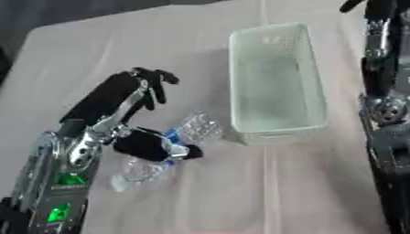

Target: Pick up objects on the table and place them in the box.

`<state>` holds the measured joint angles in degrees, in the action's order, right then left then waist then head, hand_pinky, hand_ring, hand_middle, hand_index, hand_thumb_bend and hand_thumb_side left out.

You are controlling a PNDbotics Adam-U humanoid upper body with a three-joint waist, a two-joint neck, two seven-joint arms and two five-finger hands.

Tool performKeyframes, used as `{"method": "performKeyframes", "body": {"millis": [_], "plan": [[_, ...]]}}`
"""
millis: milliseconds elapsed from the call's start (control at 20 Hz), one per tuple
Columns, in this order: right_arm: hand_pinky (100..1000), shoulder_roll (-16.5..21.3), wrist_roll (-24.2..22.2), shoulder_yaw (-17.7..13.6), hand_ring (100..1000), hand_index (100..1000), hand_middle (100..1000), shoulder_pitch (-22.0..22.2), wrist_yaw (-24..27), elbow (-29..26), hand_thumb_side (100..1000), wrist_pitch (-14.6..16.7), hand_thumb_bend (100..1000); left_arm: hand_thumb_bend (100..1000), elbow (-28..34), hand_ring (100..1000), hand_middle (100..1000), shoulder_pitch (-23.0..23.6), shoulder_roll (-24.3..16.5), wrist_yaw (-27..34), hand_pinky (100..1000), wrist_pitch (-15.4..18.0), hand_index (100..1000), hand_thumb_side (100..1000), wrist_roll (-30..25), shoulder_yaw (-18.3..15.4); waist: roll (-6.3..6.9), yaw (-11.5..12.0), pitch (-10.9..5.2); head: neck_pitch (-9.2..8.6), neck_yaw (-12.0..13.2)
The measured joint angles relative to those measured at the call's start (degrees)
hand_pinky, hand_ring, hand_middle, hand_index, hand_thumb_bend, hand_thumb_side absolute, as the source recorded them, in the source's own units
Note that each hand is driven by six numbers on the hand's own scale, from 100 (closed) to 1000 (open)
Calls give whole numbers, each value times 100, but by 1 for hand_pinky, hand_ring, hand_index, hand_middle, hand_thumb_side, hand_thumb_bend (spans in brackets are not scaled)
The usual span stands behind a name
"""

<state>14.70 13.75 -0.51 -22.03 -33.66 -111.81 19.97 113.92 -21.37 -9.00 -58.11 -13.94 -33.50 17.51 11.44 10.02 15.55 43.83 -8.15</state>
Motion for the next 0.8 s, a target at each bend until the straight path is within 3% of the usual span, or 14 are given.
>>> {"method": "performKeyframes", "body": {"millis": [800], "plan": [[396,-9,18,-74,659,872,826,27,-25,-34,935,-53,171,787,0,542,522,67,51,-196,220,98,809,496,-423,106,-174,36,170,47,119]]}}
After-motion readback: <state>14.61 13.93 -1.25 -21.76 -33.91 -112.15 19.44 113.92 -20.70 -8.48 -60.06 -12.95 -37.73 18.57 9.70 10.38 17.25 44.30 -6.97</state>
